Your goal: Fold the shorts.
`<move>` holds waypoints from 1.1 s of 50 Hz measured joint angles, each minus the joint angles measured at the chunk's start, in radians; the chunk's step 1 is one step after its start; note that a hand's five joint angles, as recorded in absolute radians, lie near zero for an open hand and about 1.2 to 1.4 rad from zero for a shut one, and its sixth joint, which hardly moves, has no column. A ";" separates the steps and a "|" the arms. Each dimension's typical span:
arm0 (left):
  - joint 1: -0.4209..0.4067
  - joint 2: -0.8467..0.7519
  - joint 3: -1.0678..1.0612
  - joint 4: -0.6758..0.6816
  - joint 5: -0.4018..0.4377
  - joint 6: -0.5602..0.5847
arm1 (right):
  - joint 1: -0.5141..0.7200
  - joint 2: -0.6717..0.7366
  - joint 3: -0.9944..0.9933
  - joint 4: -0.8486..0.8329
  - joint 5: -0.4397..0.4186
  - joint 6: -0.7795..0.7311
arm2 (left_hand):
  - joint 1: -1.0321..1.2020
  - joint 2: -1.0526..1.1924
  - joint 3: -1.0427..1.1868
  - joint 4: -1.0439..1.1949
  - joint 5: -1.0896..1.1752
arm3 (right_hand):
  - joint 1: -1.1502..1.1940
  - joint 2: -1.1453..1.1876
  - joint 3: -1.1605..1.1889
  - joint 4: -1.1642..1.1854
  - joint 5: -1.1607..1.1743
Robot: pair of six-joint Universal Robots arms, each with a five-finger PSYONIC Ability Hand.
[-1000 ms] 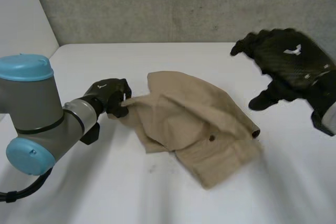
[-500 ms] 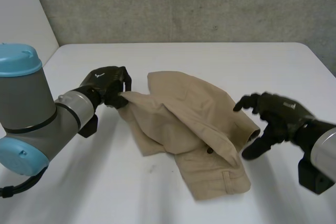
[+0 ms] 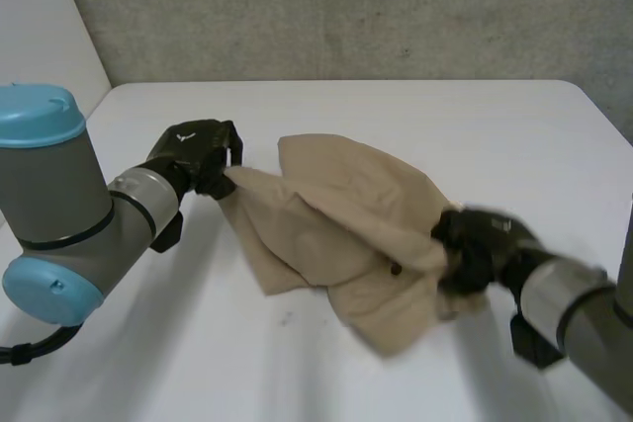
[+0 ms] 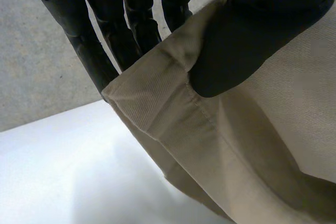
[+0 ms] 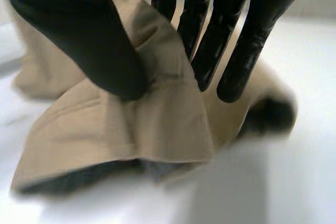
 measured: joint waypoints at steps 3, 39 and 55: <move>0.000 -0.006 0.020 0.004 -0.001 0.027 | 0.000 0.010 -0.069 -0.049 0.018 -0.058 | 0.000 0.000 0.000 0.000 0.000 | 0.086 0.151 0.149 0.161 0.150; -0.029 0.534 0.228 -0.009 -0.157 0.228 | 0.053 -0.136 -0.781 0.073 0.142 -0.779 | 0.000 0.002 0.004 0.000 0.000 | 0.105 0.152 0.164 0.168 0.158; -0.037 0.046 0.297 -0.043 -0.153 0.304 | 0.072 0.261 -0.754 0.062 0.118 -0.769 | 0.000 0.003 0.004 0.000 0.000 | 0.110 0.152 0.164 0.172 0.160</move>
